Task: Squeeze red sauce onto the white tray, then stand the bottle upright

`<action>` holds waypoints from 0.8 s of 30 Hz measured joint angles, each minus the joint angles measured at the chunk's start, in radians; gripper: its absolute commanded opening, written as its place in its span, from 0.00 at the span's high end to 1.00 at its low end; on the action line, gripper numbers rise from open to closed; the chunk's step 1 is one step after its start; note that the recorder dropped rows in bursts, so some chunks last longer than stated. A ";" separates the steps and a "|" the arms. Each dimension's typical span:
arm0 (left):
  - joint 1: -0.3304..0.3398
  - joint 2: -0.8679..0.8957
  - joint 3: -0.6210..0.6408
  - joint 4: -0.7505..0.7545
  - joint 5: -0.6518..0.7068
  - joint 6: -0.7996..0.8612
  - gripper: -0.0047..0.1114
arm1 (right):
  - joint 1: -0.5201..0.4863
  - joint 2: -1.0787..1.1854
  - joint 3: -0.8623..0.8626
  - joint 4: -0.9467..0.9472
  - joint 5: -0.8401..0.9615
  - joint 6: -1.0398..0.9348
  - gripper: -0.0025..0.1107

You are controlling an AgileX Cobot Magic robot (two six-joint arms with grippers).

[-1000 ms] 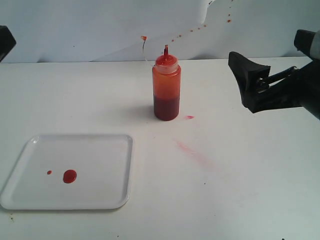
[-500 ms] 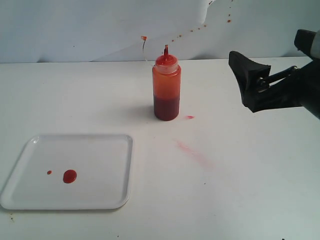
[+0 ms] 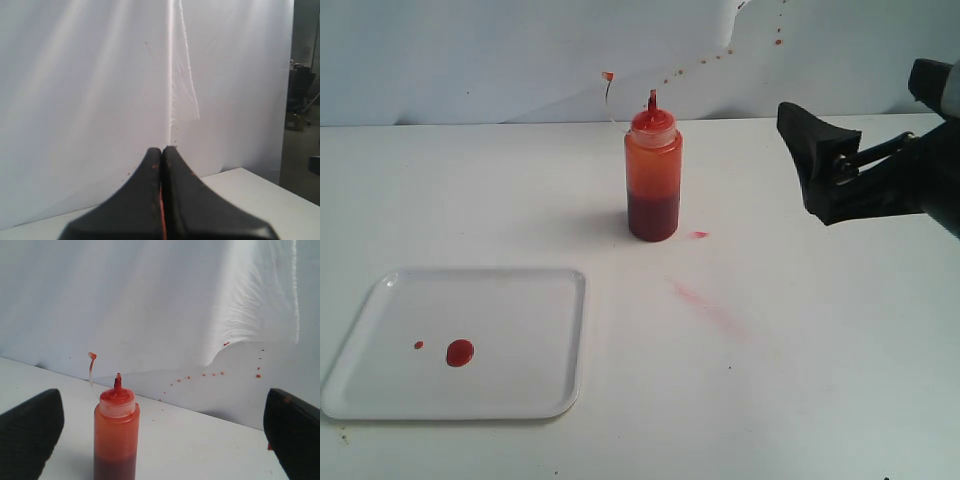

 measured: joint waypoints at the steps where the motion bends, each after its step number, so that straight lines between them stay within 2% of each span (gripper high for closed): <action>1: 0.020 -0.019 0.017 0.000 0.003 0.000 0.96 | 0.000 0.000 0.000 0.000 0.000 0.000 0.05; 5: 0.103 -0.114 0.097 0.024 0.010 0.000 0.96 | 0.000 0.000 0.000 0.000 0.000 0.000 0.05; 13: 0.287 -0.419 0.262 0.037 0.034 0.002 0.96 | 0.000 0.000 0.000 0.000 0.000 0.000 0.05; 19: 0.429 -0.606 0.301 0.037 0.107 -0.001 0.96 | 0.000 0.000 0.000 0.000 0.000 0.000 0.05; 24: 0.504 -0.626 0.301 0.037 0.132 -0.001 0.96 | 0.000 0.000 0.000 0.000 0.000 0.000 0.05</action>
